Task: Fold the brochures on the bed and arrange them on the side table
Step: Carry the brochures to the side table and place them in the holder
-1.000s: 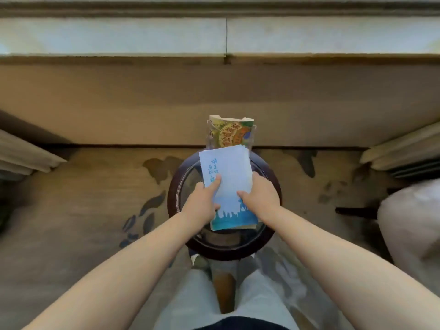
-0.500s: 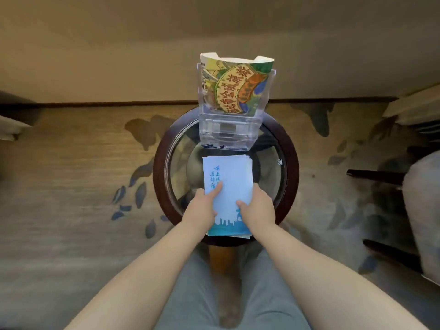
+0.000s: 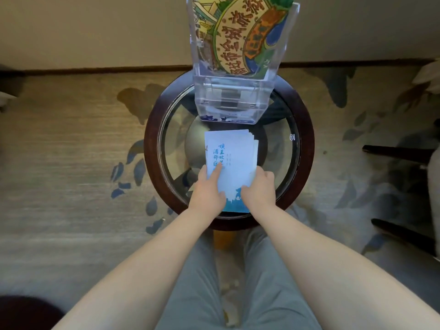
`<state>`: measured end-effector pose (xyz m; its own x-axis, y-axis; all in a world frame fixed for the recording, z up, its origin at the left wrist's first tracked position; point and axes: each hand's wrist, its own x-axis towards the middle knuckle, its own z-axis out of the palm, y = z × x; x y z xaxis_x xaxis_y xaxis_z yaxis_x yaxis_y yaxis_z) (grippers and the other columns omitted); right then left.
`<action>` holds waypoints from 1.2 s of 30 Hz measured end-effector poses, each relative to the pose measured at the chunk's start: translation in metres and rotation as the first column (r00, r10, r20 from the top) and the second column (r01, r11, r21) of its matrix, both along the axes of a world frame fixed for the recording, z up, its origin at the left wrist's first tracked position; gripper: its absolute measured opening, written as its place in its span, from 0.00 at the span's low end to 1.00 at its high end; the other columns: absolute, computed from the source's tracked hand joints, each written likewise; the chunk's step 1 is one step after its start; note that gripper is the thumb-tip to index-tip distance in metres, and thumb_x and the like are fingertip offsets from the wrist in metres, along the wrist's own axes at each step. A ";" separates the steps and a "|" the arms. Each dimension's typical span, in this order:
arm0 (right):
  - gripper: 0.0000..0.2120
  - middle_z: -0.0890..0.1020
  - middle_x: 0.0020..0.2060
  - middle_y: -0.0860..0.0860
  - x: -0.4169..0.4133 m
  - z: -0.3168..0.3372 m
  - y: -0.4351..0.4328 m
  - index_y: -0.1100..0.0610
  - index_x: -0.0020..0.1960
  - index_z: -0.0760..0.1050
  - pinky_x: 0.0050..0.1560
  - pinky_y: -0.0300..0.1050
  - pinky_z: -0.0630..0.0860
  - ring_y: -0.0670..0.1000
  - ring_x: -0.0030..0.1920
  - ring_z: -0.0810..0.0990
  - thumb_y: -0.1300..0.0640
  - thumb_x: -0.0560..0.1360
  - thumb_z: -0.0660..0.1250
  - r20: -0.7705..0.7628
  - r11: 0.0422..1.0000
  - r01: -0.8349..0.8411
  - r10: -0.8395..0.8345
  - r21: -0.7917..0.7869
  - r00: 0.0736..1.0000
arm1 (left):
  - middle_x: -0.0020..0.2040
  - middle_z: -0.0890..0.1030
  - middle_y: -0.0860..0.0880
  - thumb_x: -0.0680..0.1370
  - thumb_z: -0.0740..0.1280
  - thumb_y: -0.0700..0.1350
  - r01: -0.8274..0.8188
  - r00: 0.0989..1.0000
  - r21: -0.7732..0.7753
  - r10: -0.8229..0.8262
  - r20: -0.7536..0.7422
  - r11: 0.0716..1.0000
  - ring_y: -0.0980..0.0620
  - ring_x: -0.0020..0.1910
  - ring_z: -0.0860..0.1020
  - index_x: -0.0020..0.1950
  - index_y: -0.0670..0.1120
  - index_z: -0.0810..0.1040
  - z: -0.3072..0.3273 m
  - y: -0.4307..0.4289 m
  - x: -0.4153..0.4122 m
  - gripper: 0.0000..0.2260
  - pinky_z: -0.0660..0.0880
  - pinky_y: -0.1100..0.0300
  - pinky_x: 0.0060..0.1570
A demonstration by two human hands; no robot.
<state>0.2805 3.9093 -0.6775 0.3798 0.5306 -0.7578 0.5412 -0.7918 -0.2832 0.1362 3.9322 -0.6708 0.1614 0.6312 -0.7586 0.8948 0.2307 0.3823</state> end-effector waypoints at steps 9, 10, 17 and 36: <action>0.17 0.72 0.60 0.56 -0.005 0.001 0.004 0.58 0.68 0.72 0.49 0.43 0.71 0.58 0.57 0.78 0.61 0.80 0.67 -0.015 0.991 0.129 -0.128 0.033 0.992 | 0.80 0.62 0.47 0.79 0.68 0.43 -0.333 0.942 -0.011 0.334 0.027 0.943 0.46 0.76 0.66 0.84 0.51 0.51 -0.001 0.006 0.022 0.39 0.69 0.52 0.72; 0.16 0.73 0.61 0.57 -0.005 0.000 0.003 0.58 0.68 0.72 0.50 0.44 0.73 0.59 0.57 0.78 0.61 0.81 0.65 -0.011 0.989 0.141 -0.141 0.045 0.990 | 0.79 0.64 0.47 0.78 0.69 0.43 -0.356 0.934 -0.010 0.356 0.031 0.934 0.46 0.75 0.68 0.84 0.51 0.50 0.002 0.006 0.024 0.40 0.71 0.51 0.71; 0.09 0.76 0.57 0.54 0.000 0.012 0.006 0.55 0.63 0.72 0.48 0.48 0.78 0.53 0.51 0.78 0.55 0.85 0.59 -0.028 0.982 0.169 -0.167 0.085 0.985 | 0.76 0.66 0.49 0.77 0.72 0.44 -0.578 0.807 -0.169 0.590 0.029 0.798 0.47 0.65 0.75 0.84 0.53 0.43 0.011 0.018 0.019 0.46 0.81 0.48 0.57; 0.10 0.79 0.60 0.51 0.016 0.042 0.016 0.49 0.64 0.68 0.44 0.44 0.79 0.50 0.53 0.79 0.60 0.85 0.59 -0.231 0.990 0.109 -0.086 0.088 0.969 | 0.58 0.78 0.52 0.84 0.60 0.57 -0.694 0.707 -0.101 0.702 0.088 0.713 0.54 0.51 0.80 0.64 0.50 0.67 0.047 0.013 -0.002 0.14 0.81 0.54 0.49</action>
<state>0.2961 3.9254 -0.6357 0.2587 0.5766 -0.7750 0.3756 -0.7992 -0.4692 0.1338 3.9450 -0.6243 -0.2230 0.5551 -0.8014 0.4217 0.7961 0.4341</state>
